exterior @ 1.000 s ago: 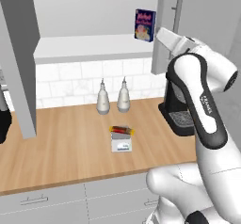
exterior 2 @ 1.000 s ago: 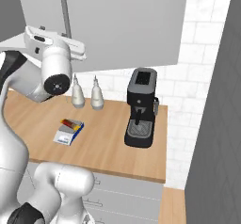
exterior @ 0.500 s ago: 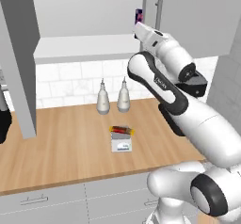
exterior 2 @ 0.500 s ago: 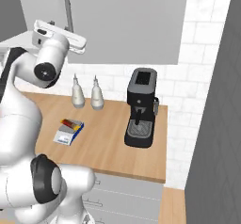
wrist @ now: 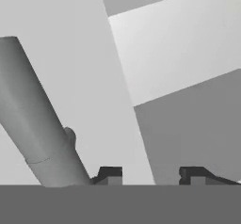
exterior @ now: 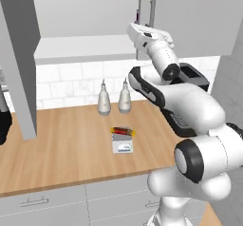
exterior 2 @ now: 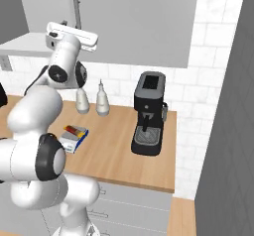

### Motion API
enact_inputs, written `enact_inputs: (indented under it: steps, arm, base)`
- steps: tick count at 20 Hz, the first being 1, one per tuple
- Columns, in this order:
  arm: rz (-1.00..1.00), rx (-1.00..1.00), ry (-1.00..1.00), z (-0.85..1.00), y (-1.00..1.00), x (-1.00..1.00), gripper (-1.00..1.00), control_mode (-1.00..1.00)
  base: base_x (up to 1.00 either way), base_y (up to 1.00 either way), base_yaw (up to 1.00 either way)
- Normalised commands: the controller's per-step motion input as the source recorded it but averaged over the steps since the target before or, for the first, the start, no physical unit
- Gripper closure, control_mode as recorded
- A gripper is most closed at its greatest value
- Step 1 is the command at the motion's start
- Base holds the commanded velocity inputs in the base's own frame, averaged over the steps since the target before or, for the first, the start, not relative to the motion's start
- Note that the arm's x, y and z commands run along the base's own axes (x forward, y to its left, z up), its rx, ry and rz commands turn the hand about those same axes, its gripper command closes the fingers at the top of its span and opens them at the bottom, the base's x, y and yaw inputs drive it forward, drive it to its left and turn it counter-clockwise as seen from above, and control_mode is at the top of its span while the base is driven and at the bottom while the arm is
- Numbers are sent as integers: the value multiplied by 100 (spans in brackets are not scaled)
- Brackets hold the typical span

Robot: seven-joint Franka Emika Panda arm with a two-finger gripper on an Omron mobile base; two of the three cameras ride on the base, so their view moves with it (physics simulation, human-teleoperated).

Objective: Pick the bar and place it on the digital scale for weighing, and close the cabinet.

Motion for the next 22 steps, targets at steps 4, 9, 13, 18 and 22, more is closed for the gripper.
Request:
enact_inputs:
  steps: [4, 9, 13, 18, 22]
  arm:
    - [-21, -8, 26, -12, 0, 100, -100, -100]
    - [-15, -7, 35, -4, -13, 76, -100, -100]
    - [-7, -1, 23, 38, -24, -13, -100, -100]
    - [-2, -9, 12, 38, 4, -32, -100, -100]
    - [0, -5, 11, 46, 6, -51, -100, -100]
  base:
    - [0, 0, 0]
    - [0, 0, 0]
    - [0, 0, 0]
    - [0, 0, 0]
    - [0, 0, 0]
